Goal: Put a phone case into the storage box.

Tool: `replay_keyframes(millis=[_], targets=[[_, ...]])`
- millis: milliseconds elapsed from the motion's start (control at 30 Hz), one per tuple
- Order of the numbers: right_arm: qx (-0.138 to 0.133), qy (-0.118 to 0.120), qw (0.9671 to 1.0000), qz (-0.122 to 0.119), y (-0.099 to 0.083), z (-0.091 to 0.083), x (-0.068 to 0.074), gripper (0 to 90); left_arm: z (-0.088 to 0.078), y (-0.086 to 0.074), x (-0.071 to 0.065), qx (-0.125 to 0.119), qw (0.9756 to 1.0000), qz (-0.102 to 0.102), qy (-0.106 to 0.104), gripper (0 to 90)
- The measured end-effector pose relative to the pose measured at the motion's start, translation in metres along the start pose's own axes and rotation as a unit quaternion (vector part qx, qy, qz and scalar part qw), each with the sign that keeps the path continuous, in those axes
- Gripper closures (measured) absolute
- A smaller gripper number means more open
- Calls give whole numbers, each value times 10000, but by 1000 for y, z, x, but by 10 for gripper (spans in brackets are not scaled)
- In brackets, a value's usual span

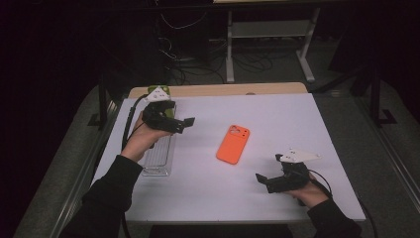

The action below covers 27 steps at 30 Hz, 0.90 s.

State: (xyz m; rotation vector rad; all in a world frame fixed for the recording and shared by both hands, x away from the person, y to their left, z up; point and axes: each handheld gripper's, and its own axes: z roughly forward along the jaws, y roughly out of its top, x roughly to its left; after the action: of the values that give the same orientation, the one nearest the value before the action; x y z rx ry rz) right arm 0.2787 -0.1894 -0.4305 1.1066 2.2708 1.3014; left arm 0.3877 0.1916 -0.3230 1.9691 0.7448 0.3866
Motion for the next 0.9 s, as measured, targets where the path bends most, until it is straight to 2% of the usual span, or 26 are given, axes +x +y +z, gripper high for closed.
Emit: replay_keyframes(millis=[233,500,567,667,700,733,767,833,900], targets=[[61,3,10000,2,0,0,0,0,5,-14,-30,87,9993,207,-286,22],[1,85,10000,-9,2,1,-1,0,9,-29,-57,149,9975,186,-663,18],[-28,113,9999,-22,4,2,-1,0,11,-34,-63,180,9968,267,-731,8],[1,124,9999,-49,4,2,-1,0,13,-42,-70,193,9961,341,-796,6],[-5,139,9999,-76,4,2,-1,0,13,-44,-71,257,9955,425,-809,0],[-9,152,9999,-71,4,2,0,0,14,-47,-74,185,9956,329,-860,0],[6,146,9999,-72,5,2,1,0,14,-50,-74,221,9952,378,-879,0],[-29,161,9998,-108,5,2,1,0,15,-58,-76,216,9953,338,-880,0],[34,154,9998,-122,4,2,1,0,16,-64,-77,330,9949,363,-878,0]])
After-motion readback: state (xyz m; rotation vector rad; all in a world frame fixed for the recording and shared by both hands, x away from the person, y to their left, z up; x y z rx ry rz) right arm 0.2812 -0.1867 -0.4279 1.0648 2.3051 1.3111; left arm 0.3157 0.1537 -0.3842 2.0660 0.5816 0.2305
